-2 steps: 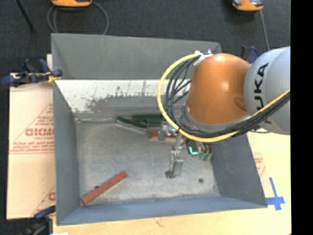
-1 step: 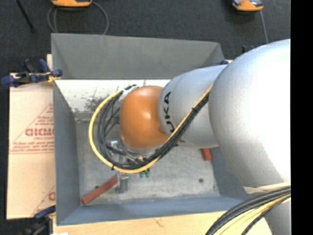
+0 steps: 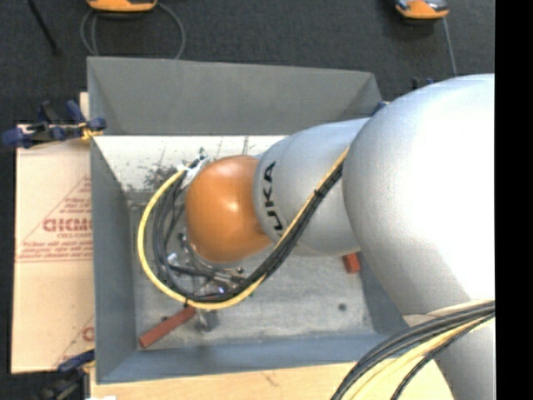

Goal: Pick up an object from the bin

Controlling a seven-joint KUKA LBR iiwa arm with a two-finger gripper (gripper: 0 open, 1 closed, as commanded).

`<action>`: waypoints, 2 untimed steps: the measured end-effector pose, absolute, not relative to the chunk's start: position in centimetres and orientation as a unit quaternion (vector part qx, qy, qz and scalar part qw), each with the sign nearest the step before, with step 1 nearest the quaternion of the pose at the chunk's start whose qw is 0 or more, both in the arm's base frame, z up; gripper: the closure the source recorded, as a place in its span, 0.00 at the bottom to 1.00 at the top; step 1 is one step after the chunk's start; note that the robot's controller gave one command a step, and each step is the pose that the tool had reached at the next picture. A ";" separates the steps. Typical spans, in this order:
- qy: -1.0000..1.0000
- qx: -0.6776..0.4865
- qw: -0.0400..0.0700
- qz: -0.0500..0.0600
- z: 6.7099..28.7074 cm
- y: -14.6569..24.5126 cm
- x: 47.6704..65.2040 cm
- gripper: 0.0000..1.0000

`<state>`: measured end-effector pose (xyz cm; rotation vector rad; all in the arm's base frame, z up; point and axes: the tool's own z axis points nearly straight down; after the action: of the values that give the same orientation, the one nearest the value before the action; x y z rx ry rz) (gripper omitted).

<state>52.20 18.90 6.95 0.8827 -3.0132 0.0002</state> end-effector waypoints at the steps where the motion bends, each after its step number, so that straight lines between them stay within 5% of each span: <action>1: -0.960 0.279 0.001 -0.001 7.0 18.9 52.2 1.00; 2: -0.946 0.325 -0.007 0.000 29.3 18.9 52.7 1.00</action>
Offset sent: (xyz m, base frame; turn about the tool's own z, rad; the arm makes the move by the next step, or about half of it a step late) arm 0.0000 0.0000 0.0000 0.0000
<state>52.72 18.92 29.28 1.0267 -2.9830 0.0009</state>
